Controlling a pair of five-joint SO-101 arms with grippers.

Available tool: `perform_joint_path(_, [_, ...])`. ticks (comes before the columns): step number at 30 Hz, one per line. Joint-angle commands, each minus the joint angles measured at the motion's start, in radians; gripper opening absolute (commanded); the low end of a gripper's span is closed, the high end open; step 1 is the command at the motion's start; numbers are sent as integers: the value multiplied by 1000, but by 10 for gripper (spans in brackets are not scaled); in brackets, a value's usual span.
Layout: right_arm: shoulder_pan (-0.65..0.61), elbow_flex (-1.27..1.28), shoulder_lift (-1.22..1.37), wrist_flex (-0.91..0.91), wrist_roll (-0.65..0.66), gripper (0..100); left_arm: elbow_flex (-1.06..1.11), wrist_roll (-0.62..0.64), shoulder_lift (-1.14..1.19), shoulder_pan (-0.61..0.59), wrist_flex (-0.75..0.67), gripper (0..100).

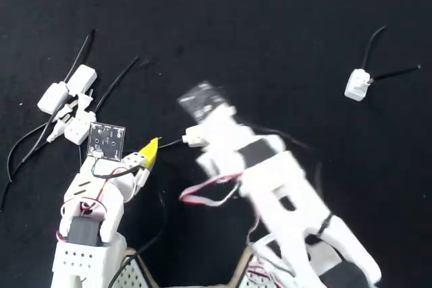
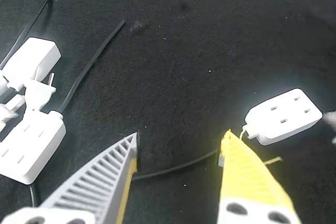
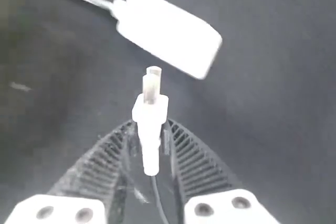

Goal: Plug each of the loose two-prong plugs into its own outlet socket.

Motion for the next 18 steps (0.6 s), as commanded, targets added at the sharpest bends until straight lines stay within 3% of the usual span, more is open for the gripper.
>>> perform_joint_path(1, [-190, 4, 47, -144, -95, 11, 2, -2, -12, -8, -6, 253])
perform_joint_path(9, [-282, 1, 262, -338, -117, 11, -5, 126, -12, -91, -49, 253])
perform_joint_path(18, [-284, 116, -18, -344, -117, 10, 15, 40, -12, -15, -40, 253])
